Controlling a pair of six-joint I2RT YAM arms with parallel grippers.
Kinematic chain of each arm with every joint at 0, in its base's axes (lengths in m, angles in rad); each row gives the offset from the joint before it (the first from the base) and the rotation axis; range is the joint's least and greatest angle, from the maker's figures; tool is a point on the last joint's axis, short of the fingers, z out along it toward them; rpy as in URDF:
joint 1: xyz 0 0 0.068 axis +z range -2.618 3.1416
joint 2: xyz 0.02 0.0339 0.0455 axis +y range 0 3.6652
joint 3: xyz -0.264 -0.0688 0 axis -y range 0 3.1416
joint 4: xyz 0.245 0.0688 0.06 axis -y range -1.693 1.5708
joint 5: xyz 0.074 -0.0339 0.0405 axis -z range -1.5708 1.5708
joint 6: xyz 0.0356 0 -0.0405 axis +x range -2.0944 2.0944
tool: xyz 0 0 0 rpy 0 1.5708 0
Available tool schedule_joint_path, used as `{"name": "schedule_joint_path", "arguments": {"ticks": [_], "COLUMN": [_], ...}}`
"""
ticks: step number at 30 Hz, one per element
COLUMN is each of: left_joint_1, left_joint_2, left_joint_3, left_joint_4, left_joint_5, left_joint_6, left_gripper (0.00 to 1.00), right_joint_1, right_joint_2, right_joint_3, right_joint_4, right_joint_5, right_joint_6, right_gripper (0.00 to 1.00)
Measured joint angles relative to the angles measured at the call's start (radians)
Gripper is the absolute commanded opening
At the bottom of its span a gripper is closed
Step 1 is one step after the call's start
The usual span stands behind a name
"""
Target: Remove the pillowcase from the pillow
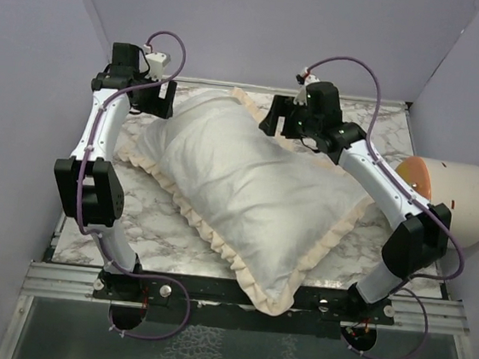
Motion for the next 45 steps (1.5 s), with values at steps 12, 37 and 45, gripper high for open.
{"name": "schedule_joint_path", "arguments": {"ticks": [12, 37, 45], "left_joint_1": [-0.072, -0.127, -0.172], "left_joint_2": [0.254, 0.216, 0.216], "left_joint_3": [0.251, 0.247, 0.22], "left_joint_4": [-0.076, -0.089, -0.006], "left_joint_5": [0.047, 0.086, -0.092], "left_joint_6": [-0.006, 0.023, 0.057], "left_gripper": [0.72, 0.91, 0.74], "right_joint_1": [0.202, 0.272, 0.28], "right_joint_2": [0.29, 0.259, 0.224], "right_joint_3": [0.348, 0.048, -0.017], "right_joint_4": [-0.025, 0.211, 0.262], "right_joint_5": [0.006, 0.066, 0.082], "right_joint_6": [-0.006, -0.007, -0.001], "right_gripper": [0.82, 0.73, 0.69]}}
